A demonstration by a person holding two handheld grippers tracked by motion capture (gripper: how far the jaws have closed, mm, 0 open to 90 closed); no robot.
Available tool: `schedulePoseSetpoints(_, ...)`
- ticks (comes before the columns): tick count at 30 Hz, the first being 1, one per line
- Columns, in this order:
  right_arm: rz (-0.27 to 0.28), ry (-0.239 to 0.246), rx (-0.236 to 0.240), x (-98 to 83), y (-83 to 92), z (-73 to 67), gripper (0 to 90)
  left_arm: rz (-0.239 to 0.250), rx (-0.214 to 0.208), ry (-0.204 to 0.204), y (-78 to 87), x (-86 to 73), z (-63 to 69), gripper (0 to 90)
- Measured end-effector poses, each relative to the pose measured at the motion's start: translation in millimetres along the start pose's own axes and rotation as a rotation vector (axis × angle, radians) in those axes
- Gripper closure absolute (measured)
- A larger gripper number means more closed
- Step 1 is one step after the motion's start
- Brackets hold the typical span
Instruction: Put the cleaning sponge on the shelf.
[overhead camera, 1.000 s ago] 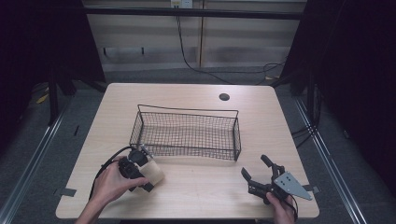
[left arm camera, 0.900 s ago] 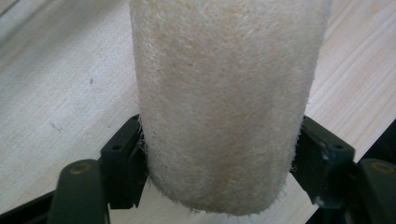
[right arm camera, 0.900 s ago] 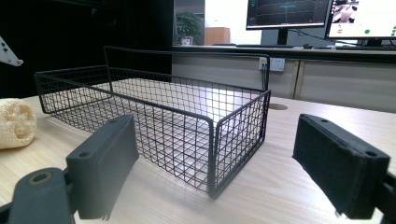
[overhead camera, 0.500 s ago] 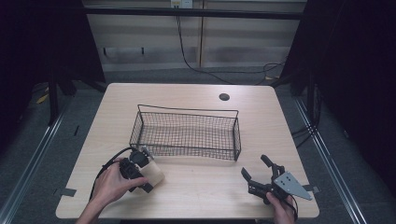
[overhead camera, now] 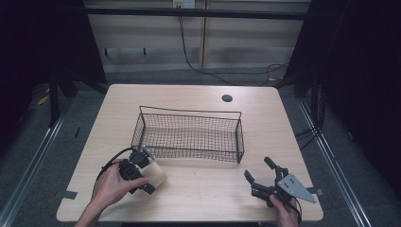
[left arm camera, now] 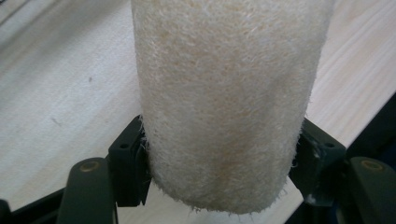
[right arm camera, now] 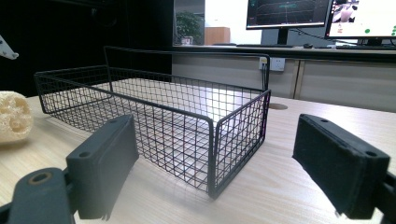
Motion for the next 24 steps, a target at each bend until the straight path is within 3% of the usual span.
schedulePoseSetpoints(9, -0.001, 0.003, -0.002, -0.1, 0.2, 0.5, 13.0, 0.024, 0.002, -0.016, 10.8, 2.7, 4.1, 32.5)
schedulePoseSetpoints(24, 0.007, 0.002, -0.002, 0.5, 0.2, 0.2, 13.1, 0.072, -0.034, -0.014, 27.9, -0.1, 8.4, 32.6)
Point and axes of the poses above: each handheld gripper's, and its own axes: y roughly backward along the jaws, x roughly out of its top, z roughly to its right, the point moved 10 cm from there along -y, roughly forward along the jaws, and after that the axes turned 9 degrees about x, right-handed, at the moved point
